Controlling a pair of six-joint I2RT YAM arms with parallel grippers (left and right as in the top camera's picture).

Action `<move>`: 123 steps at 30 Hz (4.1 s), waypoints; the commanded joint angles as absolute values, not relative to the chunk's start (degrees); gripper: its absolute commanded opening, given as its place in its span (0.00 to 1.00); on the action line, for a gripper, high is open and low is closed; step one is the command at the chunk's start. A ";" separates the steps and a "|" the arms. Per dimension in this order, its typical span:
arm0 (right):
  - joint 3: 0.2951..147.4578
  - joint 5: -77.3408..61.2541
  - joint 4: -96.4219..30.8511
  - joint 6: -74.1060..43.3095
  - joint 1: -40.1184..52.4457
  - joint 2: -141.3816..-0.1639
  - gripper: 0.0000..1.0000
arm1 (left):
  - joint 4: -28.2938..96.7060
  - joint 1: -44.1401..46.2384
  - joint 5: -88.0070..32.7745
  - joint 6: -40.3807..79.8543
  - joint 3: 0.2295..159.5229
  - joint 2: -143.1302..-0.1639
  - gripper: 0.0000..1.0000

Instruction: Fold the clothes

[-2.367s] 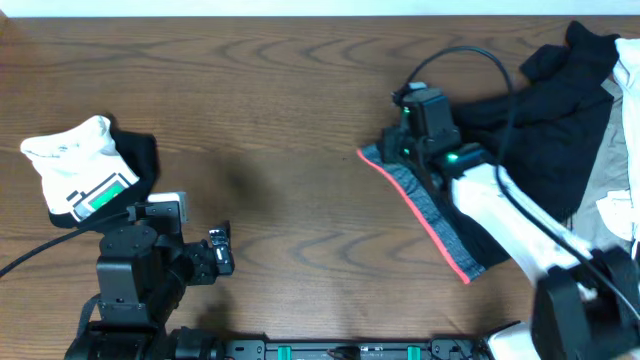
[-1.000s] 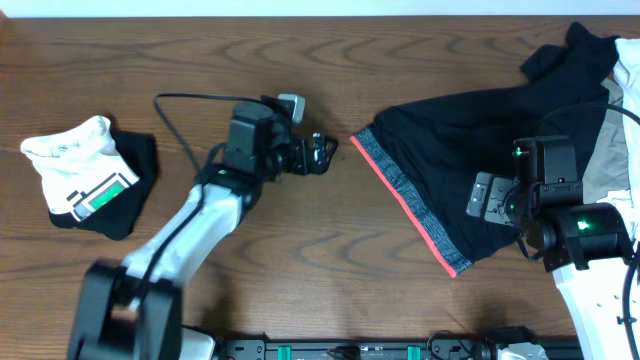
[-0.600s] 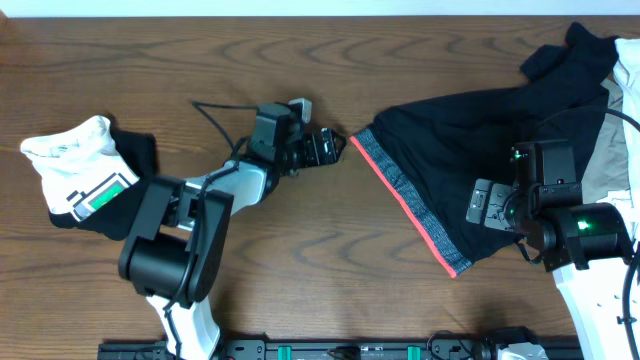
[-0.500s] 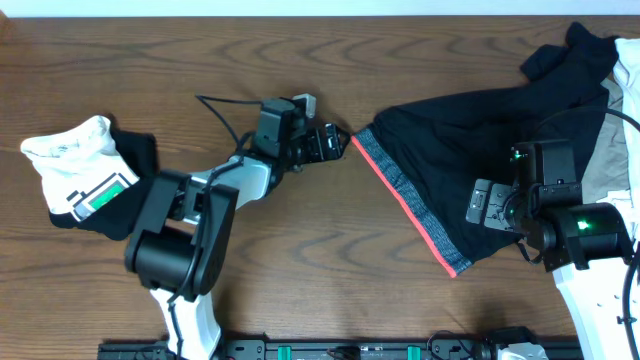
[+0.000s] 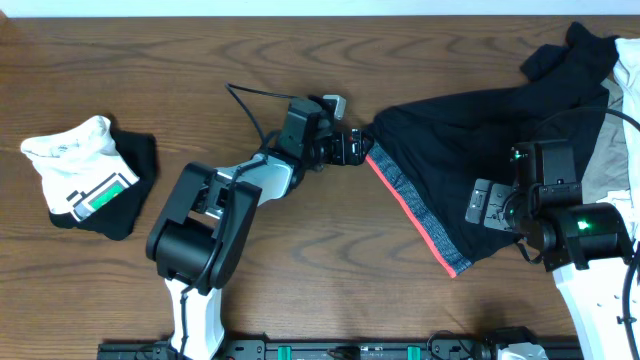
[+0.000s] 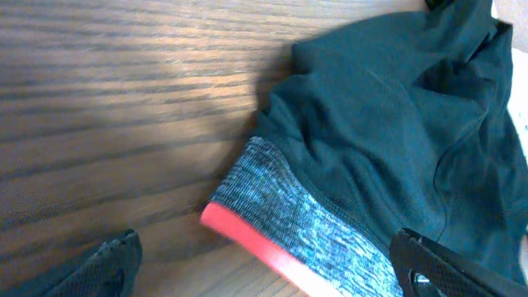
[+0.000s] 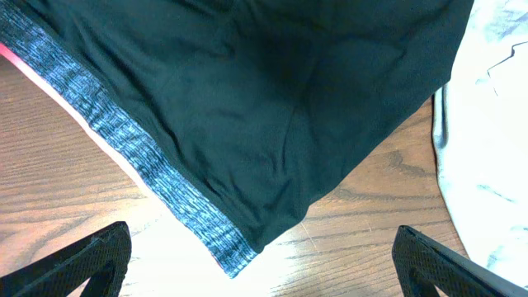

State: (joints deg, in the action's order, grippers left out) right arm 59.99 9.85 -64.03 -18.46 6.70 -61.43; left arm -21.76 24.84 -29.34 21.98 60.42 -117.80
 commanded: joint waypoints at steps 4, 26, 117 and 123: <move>60.27 9.30 -64.12 -19.27 6.28 -61.08 0.99 | -22.15 27.11 -26.30 21.02 58.63 -124.33 0.85; 60.27 8.80 -64.05 -19.27 6.28 -61.08 0.98 | -25.02 29.17 -22.83 21.02 58.63 -124.22 0.06; 60.25 8.80 -56.86 -18.15 6.28 -70.52 0.99 | 55.09 0.69 -8.88 20.12 58.74 -94.50 0.06; 60.25 8.75 -45.06 -18.92 5.58 -80.60 0.99 | 59.11 -0.47 -6.20 18.87 58.72 -92.86 0.06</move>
